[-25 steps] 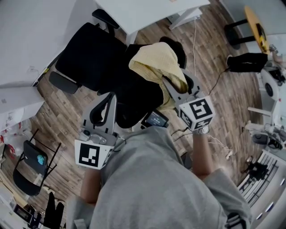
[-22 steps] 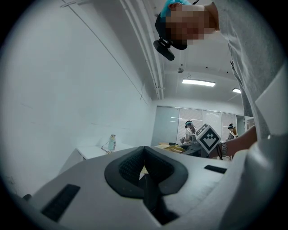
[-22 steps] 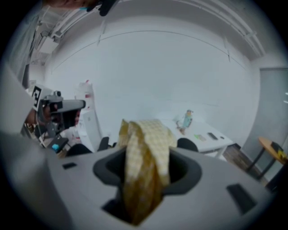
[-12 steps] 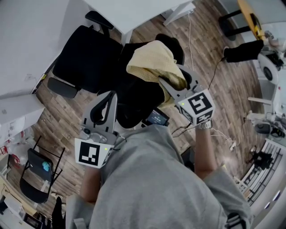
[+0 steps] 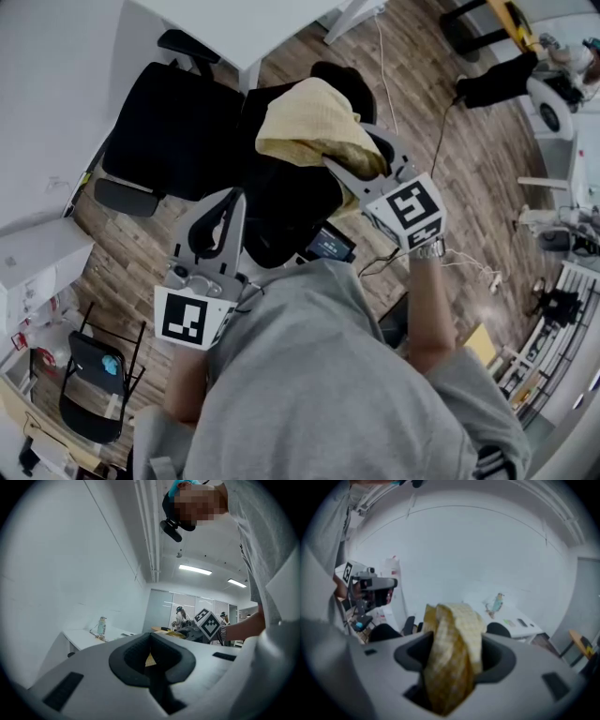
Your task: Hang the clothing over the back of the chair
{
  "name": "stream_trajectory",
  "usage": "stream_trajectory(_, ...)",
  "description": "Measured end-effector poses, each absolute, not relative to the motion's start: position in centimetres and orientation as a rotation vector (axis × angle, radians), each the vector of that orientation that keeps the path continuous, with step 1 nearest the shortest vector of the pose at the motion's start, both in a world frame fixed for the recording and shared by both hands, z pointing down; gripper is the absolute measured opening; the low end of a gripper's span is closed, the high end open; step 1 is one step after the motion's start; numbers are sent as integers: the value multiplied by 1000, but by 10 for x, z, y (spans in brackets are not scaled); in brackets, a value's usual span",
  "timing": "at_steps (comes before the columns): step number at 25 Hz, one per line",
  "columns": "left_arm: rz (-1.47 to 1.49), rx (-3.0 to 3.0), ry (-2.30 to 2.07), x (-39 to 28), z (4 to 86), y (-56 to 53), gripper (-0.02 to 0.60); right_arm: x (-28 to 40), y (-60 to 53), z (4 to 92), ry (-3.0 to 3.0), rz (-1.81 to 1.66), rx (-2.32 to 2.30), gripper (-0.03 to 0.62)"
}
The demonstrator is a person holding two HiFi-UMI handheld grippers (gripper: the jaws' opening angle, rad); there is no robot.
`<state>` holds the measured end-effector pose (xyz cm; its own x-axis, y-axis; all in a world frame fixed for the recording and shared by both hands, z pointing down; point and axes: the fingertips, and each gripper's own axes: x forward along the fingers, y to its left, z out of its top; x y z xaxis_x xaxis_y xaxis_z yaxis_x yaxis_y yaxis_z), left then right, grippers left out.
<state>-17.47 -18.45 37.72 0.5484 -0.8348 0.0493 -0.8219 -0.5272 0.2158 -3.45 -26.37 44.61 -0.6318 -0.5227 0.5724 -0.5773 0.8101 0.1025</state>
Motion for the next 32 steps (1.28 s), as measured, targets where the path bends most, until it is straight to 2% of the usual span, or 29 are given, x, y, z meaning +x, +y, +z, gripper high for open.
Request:
stream_trajectory(18, -81, 2612, -1390, -139, 365, -164, 32, -31, -244, 437, -2450, 98, 779, 285)
stream_trajectory(32, -62, 2589, -1481, -98, 356, -147, 32, 6, -239, 417, -2601, 195, 795, 285)
